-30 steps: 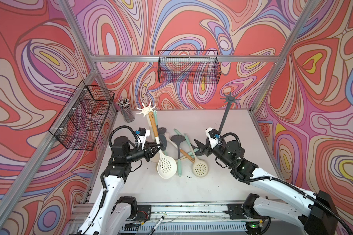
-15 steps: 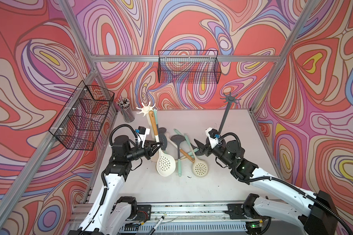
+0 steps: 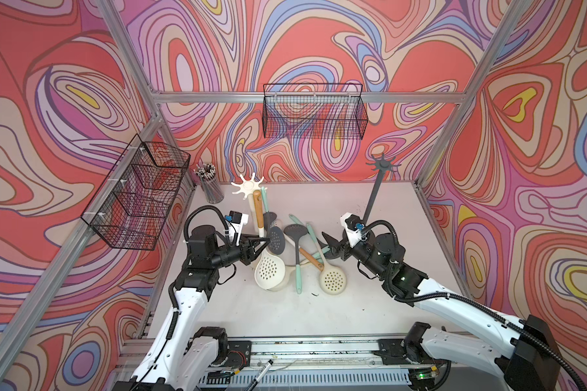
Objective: Hang the skimmer on the kitchen utensil rack
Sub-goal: Hang the skimmer on the rack.
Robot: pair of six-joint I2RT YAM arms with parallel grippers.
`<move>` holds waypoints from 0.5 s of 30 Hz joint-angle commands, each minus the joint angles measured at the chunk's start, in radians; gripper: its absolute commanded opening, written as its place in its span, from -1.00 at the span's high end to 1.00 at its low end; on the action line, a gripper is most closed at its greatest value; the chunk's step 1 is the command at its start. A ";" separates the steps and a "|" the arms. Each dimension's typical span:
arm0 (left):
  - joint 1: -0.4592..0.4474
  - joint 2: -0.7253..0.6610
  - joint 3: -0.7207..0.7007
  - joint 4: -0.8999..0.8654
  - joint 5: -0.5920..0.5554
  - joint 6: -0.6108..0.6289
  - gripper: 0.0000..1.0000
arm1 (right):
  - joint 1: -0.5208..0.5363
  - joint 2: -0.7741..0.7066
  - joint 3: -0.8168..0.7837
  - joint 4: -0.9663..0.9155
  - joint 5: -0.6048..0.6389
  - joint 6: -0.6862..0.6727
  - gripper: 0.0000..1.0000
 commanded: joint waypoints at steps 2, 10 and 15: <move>0.007 0.001 0.027 -0.006 -0.009 -0.002 0.21 | 0.004 0.007 -0.003 0.013 -0.008 -0.017 -0.69; 0.007 0.004 0.030 0.007 -0.029 0.001 -0.02 | 0.003 0.009 -0.002 0.010 -0.014 -0.019 -0.69; 0.007 0.002 0.028 0.021 -0.037 0.001 -0.18 | 0.004 0.011 0.001 0.009 -0.015 -0.019 -0.69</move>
